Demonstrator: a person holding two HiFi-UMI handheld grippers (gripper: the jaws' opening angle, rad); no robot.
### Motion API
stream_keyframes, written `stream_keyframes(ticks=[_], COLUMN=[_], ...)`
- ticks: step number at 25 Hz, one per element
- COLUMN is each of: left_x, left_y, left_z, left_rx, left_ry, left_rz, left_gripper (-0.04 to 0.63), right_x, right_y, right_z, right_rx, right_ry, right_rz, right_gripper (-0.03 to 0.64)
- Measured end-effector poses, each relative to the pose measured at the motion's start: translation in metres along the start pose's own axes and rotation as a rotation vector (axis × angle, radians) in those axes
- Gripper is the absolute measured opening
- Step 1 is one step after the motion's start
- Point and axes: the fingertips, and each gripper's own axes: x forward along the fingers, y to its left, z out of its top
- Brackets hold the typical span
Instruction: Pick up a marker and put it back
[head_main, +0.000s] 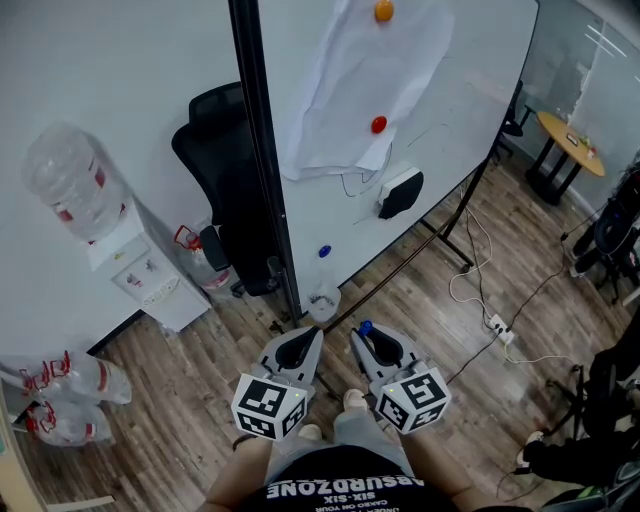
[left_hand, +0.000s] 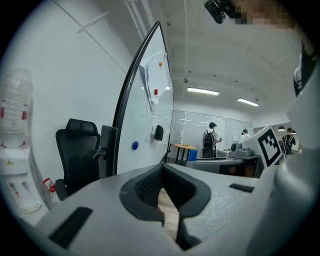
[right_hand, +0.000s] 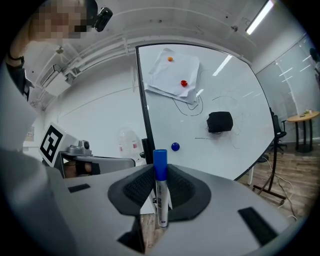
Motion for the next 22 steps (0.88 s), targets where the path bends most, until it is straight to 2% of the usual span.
stream_keyframes(ticks=[22], left_x=[-0.0041], left_y=[-0.0033], left_z=[-0.0010], left_rx=[0.000], left_ry=[-0.002], left_rz=[-0.002], left_gripper=[0.008], right_x=[-0.0052], right_y=[0.0046], right_z=[-0.0001], right_rx=[-0.001], right_ry=[-0.001], right_rz=[0.002], right_gripper=[0.074])
